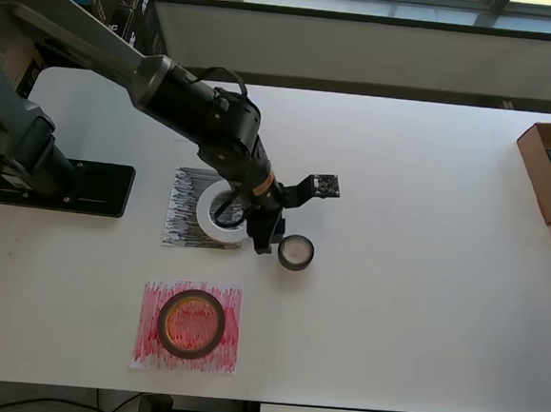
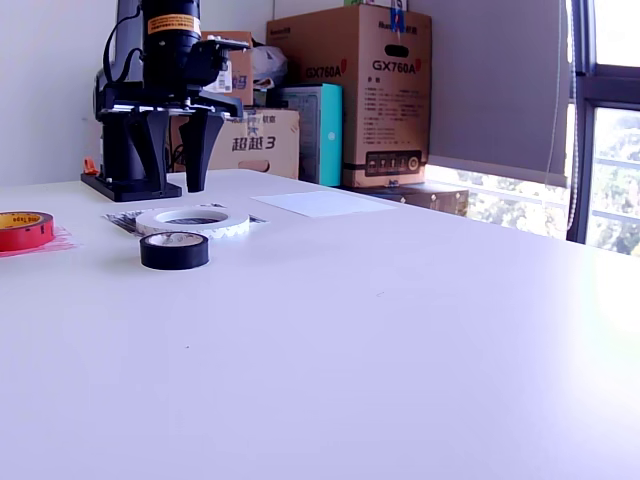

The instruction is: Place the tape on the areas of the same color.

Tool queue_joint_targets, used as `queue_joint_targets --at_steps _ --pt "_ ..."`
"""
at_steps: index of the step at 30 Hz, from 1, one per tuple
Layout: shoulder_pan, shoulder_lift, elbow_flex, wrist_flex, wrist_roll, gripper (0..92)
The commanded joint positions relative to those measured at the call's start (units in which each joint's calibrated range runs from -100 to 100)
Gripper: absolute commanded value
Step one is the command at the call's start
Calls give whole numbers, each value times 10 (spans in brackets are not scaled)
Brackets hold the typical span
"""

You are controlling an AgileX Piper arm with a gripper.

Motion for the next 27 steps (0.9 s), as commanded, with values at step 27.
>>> queue_joint_targets --at_steps 27 --pt "-36 -119 207 -123 -66 474"
